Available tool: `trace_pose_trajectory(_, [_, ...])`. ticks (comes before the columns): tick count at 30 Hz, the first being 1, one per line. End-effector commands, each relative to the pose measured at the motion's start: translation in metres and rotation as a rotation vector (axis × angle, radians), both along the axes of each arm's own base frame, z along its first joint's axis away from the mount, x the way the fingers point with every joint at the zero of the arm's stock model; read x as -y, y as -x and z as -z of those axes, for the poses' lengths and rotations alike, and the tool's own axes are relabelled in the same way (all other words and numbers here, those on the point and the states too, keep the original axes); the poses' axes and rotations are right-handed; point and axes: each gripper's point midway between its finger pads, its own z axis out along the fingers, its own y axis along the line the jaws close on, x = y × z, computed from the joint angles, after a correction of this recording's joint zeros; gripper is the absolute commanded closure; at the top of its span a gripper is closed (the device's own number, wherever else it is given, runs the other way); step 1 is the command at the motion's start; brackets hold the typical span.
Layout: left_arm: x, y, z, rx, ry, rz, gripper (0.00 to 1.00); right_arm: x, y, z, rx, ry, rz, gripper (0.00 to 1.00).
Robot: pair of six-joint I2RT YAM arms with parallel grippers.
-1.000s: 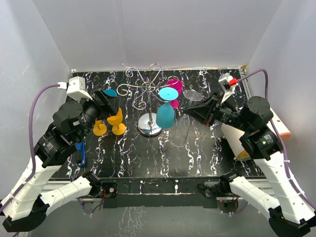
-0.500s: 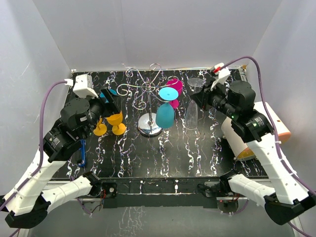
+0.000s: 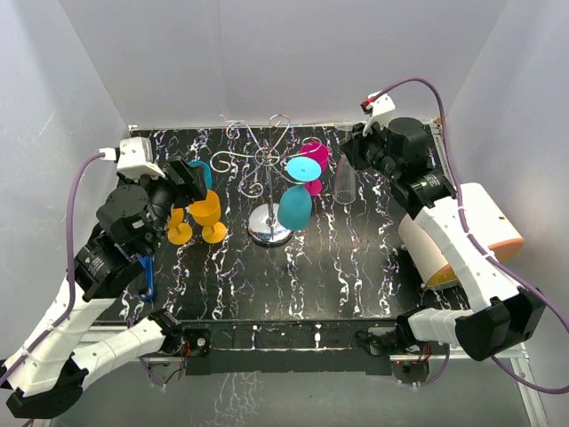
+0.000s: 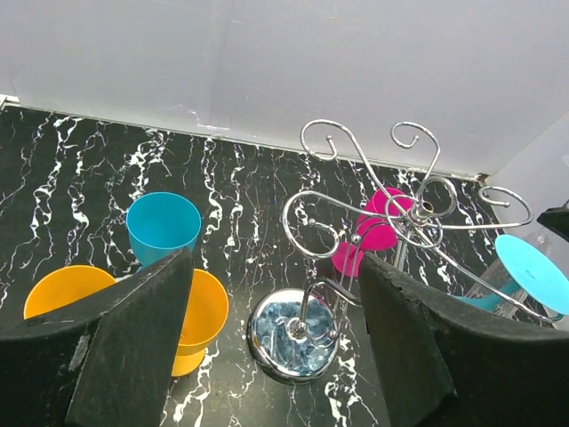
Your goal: Place the wine glass upside down on the wine glass rack
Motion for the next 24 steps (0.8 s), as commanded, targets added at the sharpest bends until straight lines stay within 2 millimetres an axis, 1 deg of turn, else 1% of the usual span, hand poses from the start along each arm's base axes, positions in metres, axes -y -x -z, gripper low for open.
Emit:
trace_pose_trajectory(1, [-0.001, -0.003, -0.001, 0.006, -0.014, -0.014, 0.26, 0.000, -0.009, -0.053, 0.207, -0.029, -0.102, 1.00])
trace_pose_trajectory(4, [0.002, -0.004, 0.000, -0.002, 0.000, -0.001, 0.26, -0.005, -0.011, -0.049, 0.207, -0.036, -0.201, 1.00])
trace_pose_trajectory(10, [0.009, -0.005, -0.002, 0.005, 0.027, 0.019, 0.26, -0.002, -0.015, -0.042, 0.207, -0.095, -0.404, 1.00])
trace_pose_trajectory(12, [0.011, -0.005, -0.002, 0.004, 0.029, 0.028, 0.25, -0.006, -0.017, -0.034, 0.177, -0.112, -0.483, 1.00])
trace_pose_trajectory(14, [0.012, -0.005, -0.003, 0.001, 0.031, 0.035, 0.25, -0.012, -0.015, -0.028, 0.148, -0.111, -0.555, 1.00])
trace_pose_trajectory(20, [0.014, -0.003, -0.006, -0.001, 0.038, 0.049, 0.25, -0.022, -0.008, -0.024, 0.141, -0.120, -0.667, 1.00])
trace_pose_trajectory(24, [0.016, -0.003, -0.005, -0.005, 0.045, 0.058, 0.25, -0.029, -0.013, -0.022, 0.118, -0.179, -0.695, 1.00])
